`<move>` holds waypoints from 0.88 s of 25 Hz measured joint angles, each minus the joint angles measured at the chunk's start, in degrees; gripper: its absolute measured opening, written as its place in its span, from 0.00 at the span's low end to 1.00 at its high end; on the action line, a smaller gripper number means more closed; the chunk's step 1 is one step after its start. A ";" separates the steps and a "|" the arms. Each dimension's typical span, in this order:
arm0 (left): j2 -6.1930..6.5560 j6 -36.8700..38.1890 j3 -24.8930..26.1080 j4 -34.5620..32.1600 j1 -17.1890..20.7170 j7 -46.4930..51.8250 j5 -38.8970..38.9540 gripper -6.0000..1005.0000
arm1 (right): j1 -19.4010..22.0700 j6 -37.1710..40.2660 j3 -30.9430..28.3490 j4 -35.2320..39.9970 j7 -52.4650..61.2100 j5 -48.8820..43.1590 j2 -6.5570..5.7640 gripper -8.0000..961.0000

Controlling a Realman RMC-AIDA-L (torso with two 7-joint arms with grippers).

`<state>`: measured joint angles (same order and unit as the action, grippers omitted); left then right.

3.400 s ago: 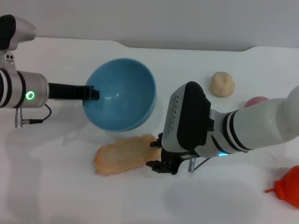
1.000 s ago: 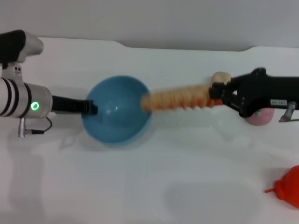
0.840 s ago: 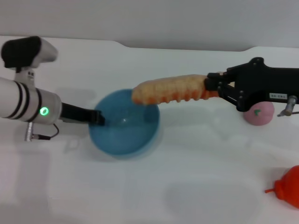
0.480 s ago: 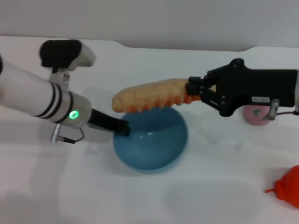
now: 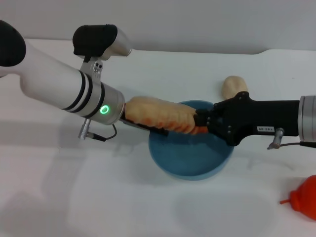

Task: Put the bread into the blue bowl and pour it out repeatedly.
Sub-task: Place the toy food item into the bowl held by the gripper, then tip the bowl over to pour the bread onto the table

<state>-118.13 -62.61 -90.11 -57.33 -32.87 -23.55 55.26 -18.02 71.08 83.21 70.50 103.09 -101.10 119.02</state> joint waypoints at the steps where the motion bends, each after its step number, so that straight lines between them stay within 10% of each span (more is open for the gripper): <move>1: 0.00 -0.05 -0.01 -0.21 -0.09 0.00 0.10 0.00 | 0.00 -0.45 0.12 -0.60 0.00 0.00 0.05 0.08; 11: 0.17 -0.80 0.07 -0.96 -0.39 -0.30 1.35 0.00 | -0.21 -2.66 1.60 -1.08 1.71 0.03 -0.14 0.10; 22: 0.55 -0.35 4.98 -0.25 0.27 0.43 -3.28 0.00 | 3.98 -2.49 -1.71 3.26 1.92 -0.30 -0.19 0.42</move>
<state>-117.57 -62.96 -85.13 -57.58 -32.60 -23.12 51.97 -14.05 68.59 81.50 73.76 105.01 -101.41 118.83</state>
